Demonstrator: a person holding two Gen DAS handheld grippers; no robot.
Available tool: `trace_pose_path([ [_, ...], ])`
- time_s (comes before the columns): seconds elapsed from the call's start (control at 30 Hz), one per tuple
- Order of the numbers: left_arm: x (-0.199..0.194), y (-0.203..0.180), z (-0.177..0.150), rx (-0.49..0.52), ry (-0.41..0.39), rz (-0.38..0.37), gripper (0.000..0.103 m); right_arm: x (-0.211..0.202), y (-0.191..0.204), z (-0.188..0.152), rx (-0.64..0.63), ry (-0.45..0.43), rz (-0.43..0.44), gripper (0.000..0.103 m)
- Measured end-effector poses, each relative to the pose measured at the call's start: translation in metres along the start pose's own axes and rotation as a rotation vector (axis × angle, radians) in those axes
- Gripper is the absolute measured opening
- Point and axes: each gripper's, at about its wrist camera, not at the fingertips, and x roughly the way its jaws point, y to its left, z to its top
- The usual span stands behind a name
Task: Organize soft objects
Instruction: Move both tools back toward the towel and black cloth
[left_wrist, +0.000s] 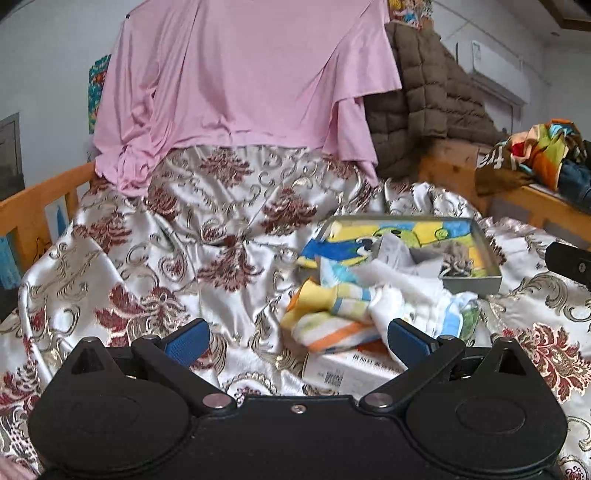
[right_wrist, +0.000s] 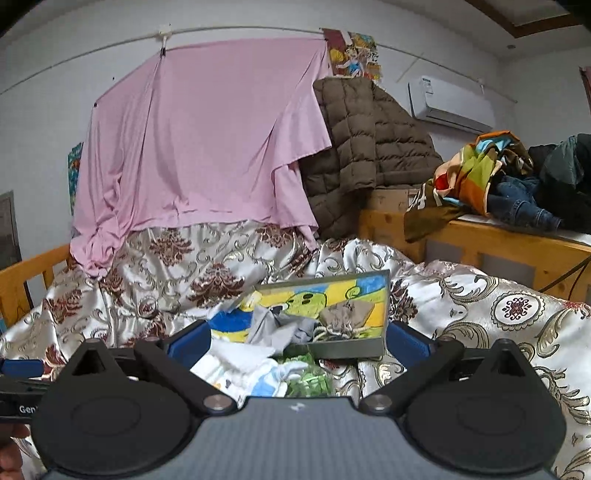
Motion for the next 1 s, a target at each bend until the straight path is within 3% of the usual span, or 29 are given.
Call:
trace_pose_path([
  [0.2, 0.007, -0.001, -0.002, -0.002, 0.045, 0.010, 0.102, 0.012, -0.003, -0.006, 0.023, 0.080, -0.004, 0.103],
  [0.33, 0.017, -0.001, -0.005, 0.002, 0.105, 0.046, 0.102, 0.029, -0.005, -0.015, 0.030, 0.198, -0.046, 0.103],
  [0.53, 0.029, 0.009, -0.009, -0.053, 0.178, 0.086, 0.102, 0.045, -0.020, -0.028, 0.136, 0.330, -0.053, 0.103],
  [0.73, 0.031, 0.011, -0.009, -0.086, 0.206, 0.070, 0.102, 0.052, -0.015, -0.035, 0.099, 0.401, -0.038, 0.103],
  [1.0, 0.038, 0.005, -0.011, -0.087, 0.269, 0.034, 0.102, 0.076, 0.002, -0.056, 0.034, 0.630, 0.026, 0.103],
])
